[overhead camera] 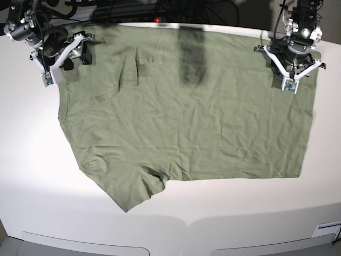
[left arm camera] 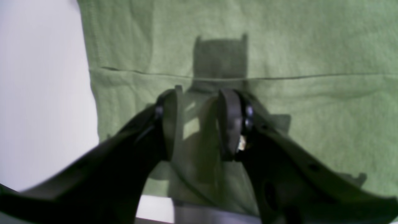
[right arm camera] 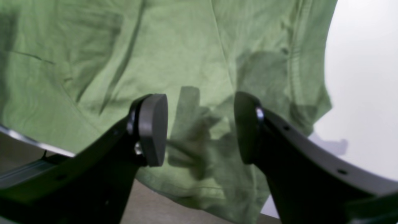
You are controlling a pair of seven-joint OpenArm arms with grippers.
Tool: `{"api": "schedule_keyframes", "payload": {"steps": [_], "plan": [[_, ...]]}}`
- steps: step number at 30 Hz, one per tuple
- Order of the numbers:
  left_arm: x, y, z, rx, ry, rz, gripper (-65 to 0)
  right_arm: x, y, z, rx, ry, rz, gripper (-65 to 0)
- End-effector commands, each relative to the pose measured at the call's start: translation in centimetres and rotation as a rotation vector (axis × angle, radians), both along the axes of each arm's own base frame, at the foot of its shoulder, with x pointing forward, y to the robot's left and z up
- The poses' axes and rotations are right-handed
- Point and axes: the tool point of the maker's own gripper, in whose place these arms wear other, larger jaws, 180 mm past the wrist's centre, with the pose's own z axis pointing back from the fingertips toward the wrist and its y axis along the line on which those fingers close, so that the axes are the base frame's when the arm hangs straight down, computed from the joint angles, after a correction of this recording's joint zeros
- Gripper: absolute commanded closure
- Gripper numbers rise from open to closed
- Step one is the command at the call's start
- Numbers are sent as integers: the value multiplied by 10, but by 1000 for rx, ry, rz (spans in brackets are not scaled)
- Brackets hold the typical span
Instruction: Fold the T-shirt properly
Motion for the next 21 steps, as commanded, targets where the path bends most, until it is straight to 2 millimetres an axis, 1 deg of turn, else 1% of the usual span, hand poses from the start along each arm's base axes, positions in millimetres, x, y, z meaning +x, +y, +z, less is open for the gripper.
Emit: {"api": "schedule_keyframes", "payload": {"steps": [1,3,6,8,10,16,21], "plan": [[4,4,7,8,-23,0,-215,4,-2,4,5,-24,2,-342],[3,2,6,-6,-21,4,-215,1,-9,-6,-3,-5,-18,-342],[1,1,4,-21,-7,12,-215,-8,-22,-26,-21,34,-52,-342],[1,-4,3,-57,-6,21,-215,-13,-26,-35,-12,56,-70,-342],[1,-6,3,-73,-5,25,-215,-12,-27,-36,-4,48,-77,-342],[-1,-7,1,-77,7,31,-215,5,-34,-31,-44,22,-66,-342],[-8,-19,-5,-112,34,53,-215,0,-40,-32,-75,47,-55,-342]]}}
